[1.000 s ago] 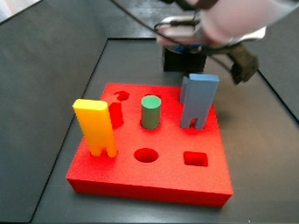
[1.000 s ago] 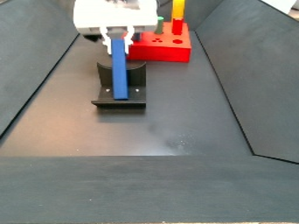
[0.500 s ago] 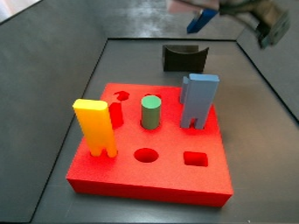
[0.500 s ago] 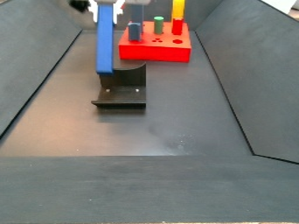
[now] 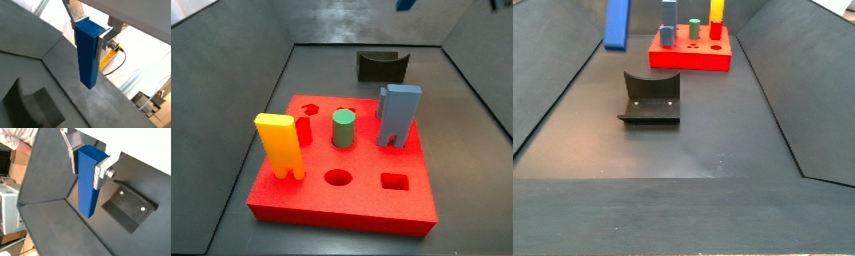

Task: Pick up the rectangle object. Move up. Place the rectangle object on the fixture. Regrasp the rectangle object. Move to above the board. Insert the rectangle object.
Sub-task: Move to above the board.

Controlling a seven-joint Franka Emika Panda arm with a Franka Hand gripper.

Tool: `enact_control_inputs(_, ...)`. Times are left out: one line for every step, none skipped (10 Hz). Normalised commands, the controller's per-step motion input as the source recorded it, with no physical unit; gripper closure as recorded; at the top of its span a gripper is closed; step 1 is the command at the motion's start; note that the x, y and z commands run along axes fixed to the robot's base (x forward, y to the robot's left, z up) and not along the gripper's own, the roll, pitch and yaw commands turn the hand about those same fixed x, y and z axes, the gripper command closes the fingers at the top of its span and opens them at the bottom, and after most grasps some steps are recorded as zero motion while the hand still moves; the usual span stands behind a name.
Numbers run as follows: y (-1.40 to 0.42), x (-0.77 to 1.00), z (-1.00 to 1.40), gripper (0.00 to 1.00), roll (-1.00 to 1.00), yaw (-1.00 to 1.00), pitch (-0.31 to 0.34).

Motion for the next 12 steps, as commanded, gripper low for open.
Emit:
enact_control_inputs(0.02, 0.06, 1.00, 1.00, -0.02, -0.07, 0.165)
enact_control_inputs(0.01, 0.05, 1.00, 1.00, -0.03, -0.01, 0.204)
enact_control_inputs(0.00, 0.05, 0.89, 1.00, -0.03, 0.01, 0.219)
enact_control_inputs(-0.01, 0.05, 0.65, 1.00, -0.03, 0.06, 0.233)
enact_control_inputs(-0.02, 0.04, 0.41, 1.00, -0.03, 0.11, 0.230)
enact_control_inputs(-0.02, 0.04, 0.24, 1.00, -0.03, 0.14, 0.217)
enact_control_inputs(-1.00, -0.81, 0.16, 1.00, -1.00, -0.10, 0.116)
enact_control_inputs(-1.00, -0.81, 0.14, 1.00, -1.00, -0.09, 0.099)
enact_control_inputs(-1.00, -0.87, 0.15, 1.00, -1.00, -0.08, 0.075)
enact_control_inputs(-1.00, -0.89, 0.14, 1.00, -1.00, -0.08, 0.070)
enact_control_inputs(-1.00, -0.90, 0.15, 1.00, -1.00, -0.08, 0.071)
enact_control_inputs(-1.00, -0.92, 0.15, 1.00, -1.00, -0.07, 0.075)
